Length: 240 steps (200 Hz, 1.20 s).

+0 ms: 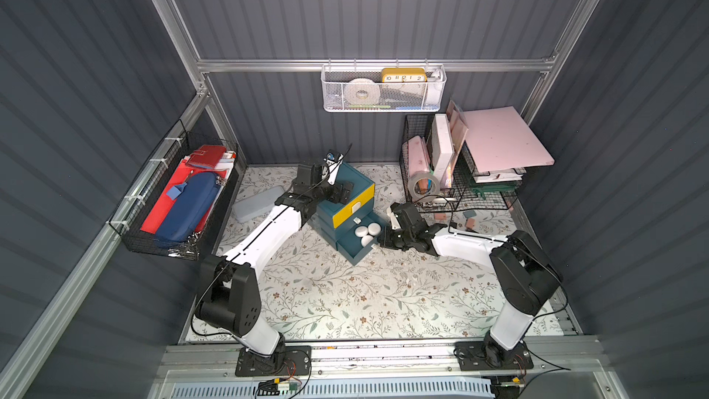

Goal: Put the bluetooth earphones in the drawer according to color
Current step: Close the drawer in the storage box.

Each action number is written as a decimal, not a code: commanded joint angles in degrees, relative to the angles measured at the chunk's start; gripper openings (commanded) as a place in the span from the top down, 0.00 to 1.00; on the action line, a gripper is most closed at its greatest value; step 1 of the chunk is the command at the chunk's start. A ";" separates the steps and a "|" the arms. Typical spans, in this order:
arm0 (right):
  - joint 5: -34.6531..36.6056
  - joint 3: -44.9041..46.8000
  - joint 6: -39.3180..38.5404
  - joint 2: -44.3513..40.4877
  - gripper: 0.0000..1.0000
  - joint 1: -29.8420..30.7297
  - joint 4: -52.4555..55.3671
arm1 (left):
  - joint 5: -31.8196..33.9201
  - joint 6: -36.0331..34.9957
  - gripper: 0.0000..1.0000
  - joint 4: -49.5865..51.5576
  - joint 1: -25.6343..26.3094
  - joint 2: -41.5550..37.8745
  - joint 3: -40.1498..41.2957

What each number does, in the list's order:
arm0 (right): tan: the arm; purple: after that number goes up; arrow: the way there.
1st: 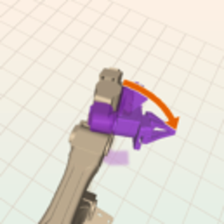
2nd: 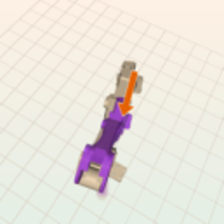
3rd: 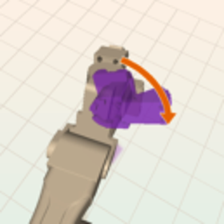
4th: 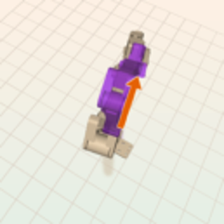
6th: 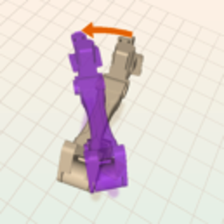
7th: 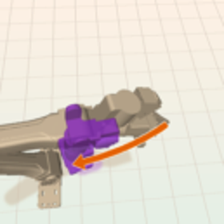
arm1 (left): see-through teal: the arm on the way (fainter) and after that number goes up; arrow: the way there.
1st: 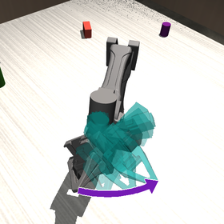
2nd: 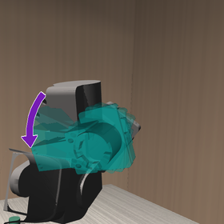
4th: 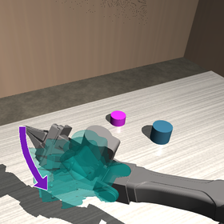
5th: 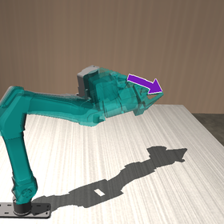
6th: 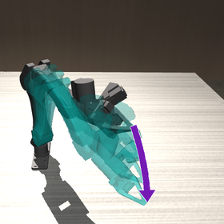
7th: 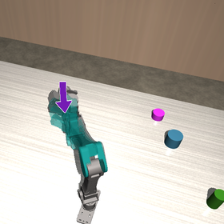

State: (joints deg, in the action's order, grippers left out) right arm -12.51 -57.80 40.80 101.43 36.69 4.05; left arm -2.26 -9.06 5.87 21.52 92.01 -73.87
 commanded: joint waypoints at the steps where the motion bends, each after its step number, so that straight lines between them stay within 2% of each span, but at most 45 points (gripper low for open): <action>1: -1.11 -0.01 2.03 1.73 1.00 -0.33 -4.32 | 1.29 -2.54 0.00 12.06 0.89 3.18 2.26; 111: -7.12 -5.89 7.20 10.23 1.00 -1.74 -14.29 | 1.30 -2.63 0.01 12.09 0.98 2.81 2.21; 240: -9.12 -10.30 10.23 15.63 1.00 -2.32 -18.98 | 1.67 -2.46 0.01 11.98 0.98 2.83 2.23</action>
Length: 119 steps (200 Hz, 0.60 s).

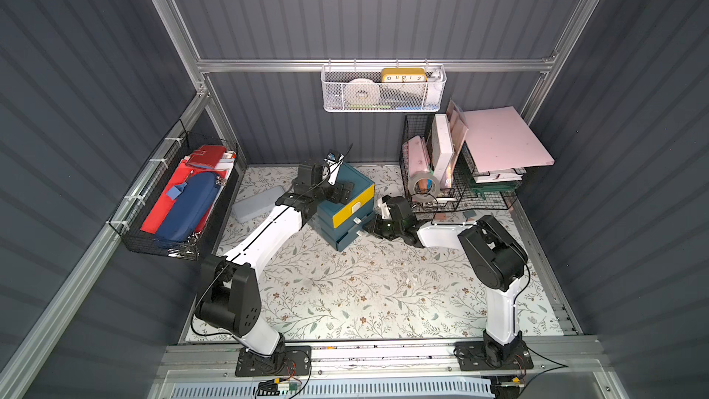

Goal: Put the bluetooth earphones in the drawer according to color
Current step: Close the drawer in the storage box.

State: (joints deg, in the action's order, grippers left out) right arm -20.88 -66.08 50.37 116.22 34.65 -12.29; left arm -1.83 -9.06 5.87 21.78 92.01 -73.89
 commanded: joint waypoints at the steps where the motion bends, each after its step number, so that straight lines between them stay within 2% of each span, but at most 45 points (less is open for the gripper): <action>1: -0.74 -2.02 0.67 0.88 1.00 -0.24 -2.64 | 1.27 -2.50 0.01 12.02 0.72 2.83 2.30; 77: -1.62 -2.07 1.82 1.49 1.00 -0.52 -4.78 | 1.79 -2.65 0.01 11.94 0.72 2.99 2.39; 119: 0.94 2.98 -0.72 -5.25 1.00 -1.88 -2.36 | 9.01 -1.00 0.01 10.42 0.68 2.02 2.52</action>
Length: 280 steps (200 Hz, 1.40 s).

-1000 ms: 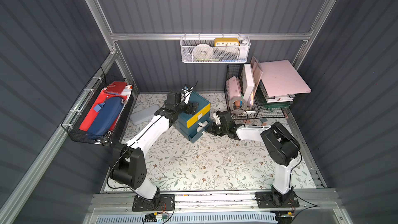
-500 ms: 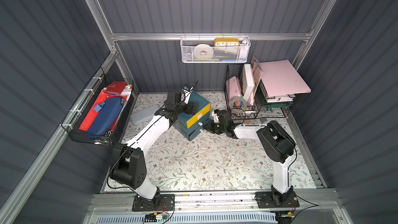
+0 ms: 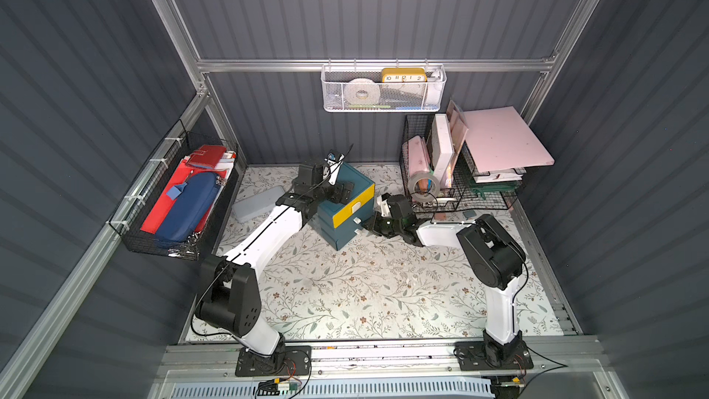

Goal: Put the bluetooth earphones in the drawer according to color
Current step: Close the drawer in the storage box, then reset both arms

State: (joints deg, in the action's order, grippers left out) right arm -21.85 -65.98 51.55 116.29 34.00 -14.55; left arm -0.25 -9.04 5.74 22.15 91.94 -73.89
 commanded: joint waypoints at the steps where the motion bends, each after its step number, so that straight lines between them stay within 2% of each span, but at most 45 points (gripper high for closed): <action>1: 1.99 3.04 -1.94 -5.56 1.00 -1.31 -0.03 | 7.54 -0.65 0.01 10.54 0.33 2.01 2.56; 30: 4.28 6.87 -5.71 -13.87 1.00 -3.95 4.62 | 15.35 1.29 0.01 8.14 -1.09 -0.90 2.37; 57: 7.02 8.27 -10.68 -22.06 1.00 -6.18 11.68 | 11.87 6.23 0.01 4.47 -6.91 -5.96 0.87; 68: 9.47 8.40 -12.70 -25.19 1.00 -6.96 14.94 | 13.47 6.32 0.01 5.33 -7.47 -7.50 -0.82; 76: 10.86 8.41 -14.49 -27.28 0.96 -7.28 17.39 | 14.87 5.93 0.01 6.05 -7.48 -8.66 -2.06; 104: 18.14 7.62 -21.88 -34.62 0.73 -8.47 27.71 | 20.14 6.29 0.01 5.95 -7.52 -14.47 -1.17; 132: 24.17 9.17 -26.89 -41.28 0.39 -11.11 33.20 | 23.72 9.72 0.01 4.56 -8.02 -21.88 5.15; 145: 26.19 11.11 -28.71 -44.13 0.18 -12.81 33.54 | 23.45 10.51 0.01 3.77 -8.09 -25.24 8.94; 161: 27.95 12.50 -31.38 -46.06 0.01 -15.43 34.46 | 25.00 13.64 0.01 2.70 -8.09 -29.53 13.89; 200: 32.92 12.60 -37.82 -44.90 0.01 -20.95 38.66 | 35.80 23.38 0.01 -3.15 -8.09 -36.80 29.76; 234: 37.84 18.56 -39.24 -46.50 0.01 -22.31 31.33 | 39.89 29.90 0.01 -8.44 -8.09 -38.45 41.14; 260: 41.78 24.19 -40.18 -49.14 0.01 -22.39 23.02 | 40.97 30.50 0.01 -11.10 -8.09 -35.90 43.52; 280: 44.07 28.70 -42.46 -49.70 0.01 -22.72 16.77 | 40.76 27.29 0.00 -16.72 -8.09 -33.59 45.97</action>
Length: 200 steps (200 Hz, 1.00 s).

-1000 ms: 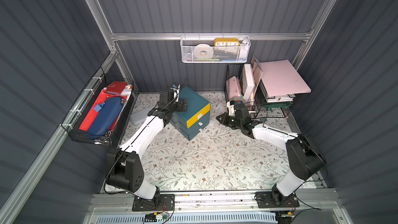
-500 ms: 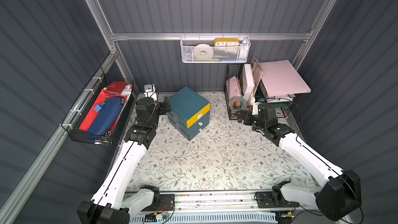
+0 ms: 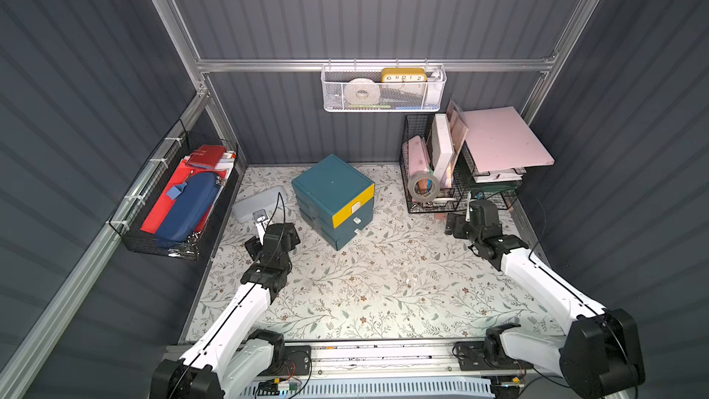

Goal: Put the bluetooth earphones in the drawer according to color
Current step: Reset both arms

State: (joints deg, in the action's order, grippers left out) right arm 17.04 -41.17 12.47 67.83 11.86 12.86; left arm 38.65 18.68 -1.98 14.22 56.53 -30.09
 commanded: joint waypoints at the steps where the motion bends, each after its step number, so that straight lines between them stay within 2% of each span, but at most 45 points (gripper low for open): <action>1: 5.11 4.16 -3.49 -1.27 0.01 -0.64 -11.09 | 1.72 -0.80 0.00 -9.58 -0.16 1.91 2.42; 25: 4.50 10.62 -7.16 -1.84 0.01 -1.61 -22.97 | -0.03 -7.15 0.01 -24.09 -0.56 4.78 7.98; 49: 6.18 14.56 -9.20 0.10 0.01 -2.89 -31.83 | -5.78 -9.49 0.01 -30.75 -1.65 9.72 8.93; 95: 3.86 18.23 -7.69 6.34 0.01 -7.81 -44.83 | -10.29 -12.99 0.01 -45.39 -3.11 20.08 10.24; 135: -0.35 19.16 -5.61 8.59 0.01 -10.75 -51.70 | -14.36 -17.53 0.01 -47.61 -5.34 25.94 6.72; 157: -1.32 19.72 -6.34 12.30 0.01 -11.32 -56.96 | -17.03 -17.38 0.01 -53.02 -9.10 27.96 7.10; 167: -0.70 20.61 -6.04 15.49 0.01 -11.44 -61.68 | -19.52 -17.09 0.01 -54.52 -11.35 29.69 6.21; 178: -0.69 21.27 -6.26 19.18 0.01 -11.43 -66.40 | -24.20 -15.44 0.00 -49.51 -13.97 30.90 3.22; 190: -1.36 21.91 -7.78 22.84 0.01 -11.51 -73.97 | -27.85 -15.09 0.01 -49.45 -15.23 32.10 2.30; 200: -1.52 21.33 -7.48 21.00 0.01 -11.46 -69.34 | -30.78 -14.52 0.01 -50.84 -15.93 32.68 2.50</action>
State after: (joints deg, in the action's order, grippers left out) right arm 16.64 -20.49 5.63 88.14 0.62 -49.69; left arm 17.56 3.01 -50.78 -0.01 88.01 -25.76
